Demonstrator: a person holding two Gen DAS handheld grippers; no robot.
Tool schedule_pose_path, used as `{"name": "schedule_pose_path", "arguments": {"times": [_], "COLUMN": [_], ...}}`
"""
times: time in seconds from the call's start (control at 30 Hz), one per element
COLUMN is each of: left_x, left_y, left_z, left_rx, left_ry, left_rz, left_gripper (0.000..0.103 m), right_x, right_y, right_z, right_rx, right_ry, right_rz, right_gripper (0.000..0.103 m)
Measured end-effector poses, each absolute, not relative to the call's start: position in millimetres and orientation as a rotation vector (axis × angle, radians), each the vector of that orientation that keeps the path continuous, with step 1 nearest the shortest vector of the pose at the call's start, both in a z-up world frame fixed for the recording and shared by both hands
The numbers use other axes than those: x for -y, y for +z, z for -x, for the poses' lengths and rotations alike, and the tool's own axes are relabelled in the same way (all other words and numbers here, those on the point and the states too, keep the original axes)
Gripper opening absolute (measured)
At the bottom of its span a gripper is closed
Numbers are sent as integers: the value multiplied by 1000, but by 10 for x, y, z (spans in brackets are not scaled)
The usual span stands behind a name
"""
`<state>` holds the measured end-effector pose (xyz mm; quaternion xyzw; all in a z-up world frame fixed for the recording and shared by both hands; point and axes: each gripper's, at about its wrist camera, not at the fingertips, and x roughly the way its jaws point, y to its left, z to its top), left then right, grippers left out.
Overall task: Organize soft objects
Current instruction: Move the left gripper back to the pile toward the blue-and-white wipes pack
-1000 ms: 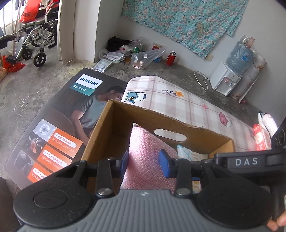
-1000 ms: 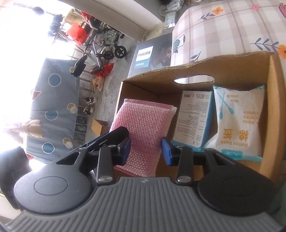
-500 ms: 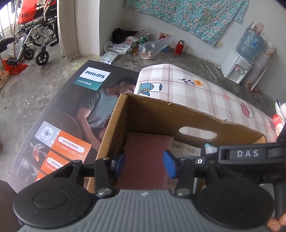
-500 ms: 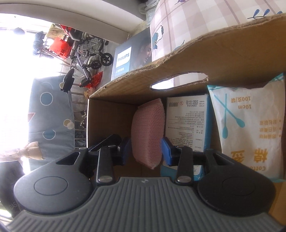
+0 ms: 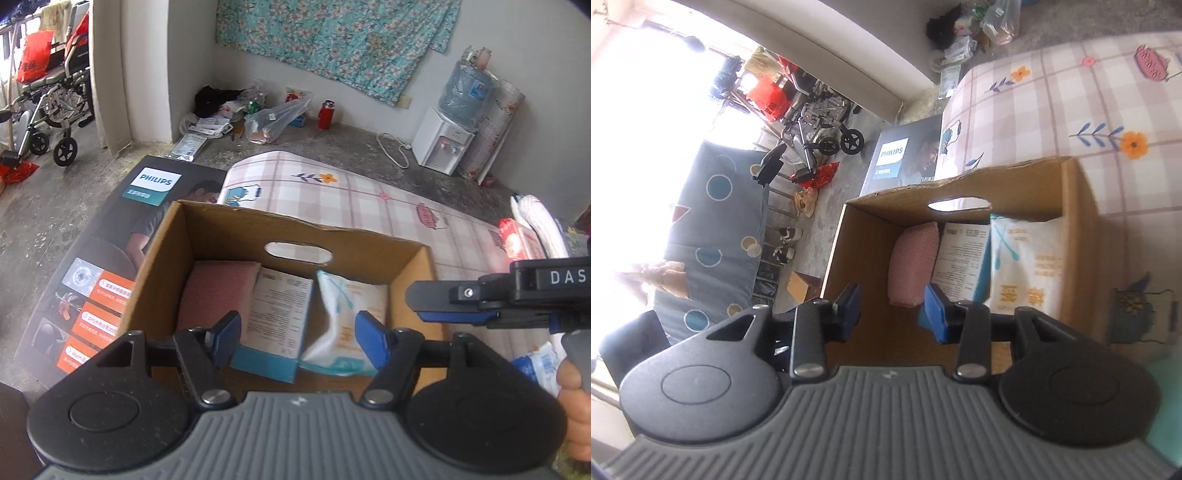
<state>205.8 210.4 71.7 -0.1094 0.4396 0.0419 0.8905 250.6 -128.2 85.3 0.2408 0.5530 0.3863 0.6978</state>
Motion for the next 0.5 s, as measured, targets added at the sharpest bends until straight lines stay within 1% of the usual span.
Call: {"name": "schedule_pose_path", "arguments": {"times": [0.13,0.3,0.5], "left_x": [-1559,-816,-37], "left_y": [811,770,574], "left_z": [-1743,-1433,-1287], "left_rx": [-887,-861,-828], "left_ry": [-25,-179,-306], "left_rz": [209,183,133], "left_gripper": [76,77,77], "right_x": [2182,3333,4432], "right_y": [1134,1315,1143], "right_z": [-2228,-1826,-1391], "right_rx": [-1163,-1069,-1048], "right_ry": [849,746,578], "right_rz": [-467,-431,-457], "right_gripper": [41,44,45]}}
